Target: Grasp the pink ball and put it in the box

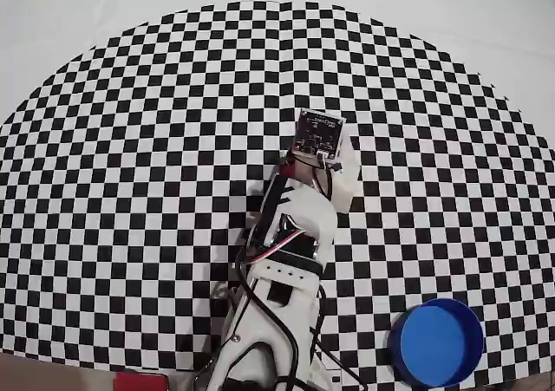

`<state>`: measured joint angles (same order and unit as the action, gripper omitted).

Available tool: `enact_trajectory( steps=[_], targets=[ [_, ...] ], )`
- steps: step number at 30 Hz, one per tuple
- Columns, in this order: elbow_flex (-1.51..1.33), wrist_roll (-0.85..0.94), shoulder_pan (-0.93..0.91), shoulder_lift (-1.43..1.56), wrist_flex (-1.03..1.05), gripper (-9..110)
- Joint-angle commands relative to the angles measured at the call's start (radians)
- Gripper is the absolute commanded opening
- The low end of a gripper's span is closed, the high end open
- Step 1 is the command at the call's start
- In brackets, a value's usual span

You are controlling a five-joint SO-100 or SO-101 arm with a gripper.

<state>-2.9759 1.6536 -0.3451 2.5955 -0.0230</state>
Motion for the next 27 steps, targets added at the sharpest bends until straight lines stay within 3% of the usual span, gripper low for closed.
enact_trajectory(
  steps=[1,27],
  targets=[
    [0.006,-0.003,-0.046,0.038,0.002,0],
    [-0.055,-0.003,-0.502,0.186,0.026,0]
  ],
)
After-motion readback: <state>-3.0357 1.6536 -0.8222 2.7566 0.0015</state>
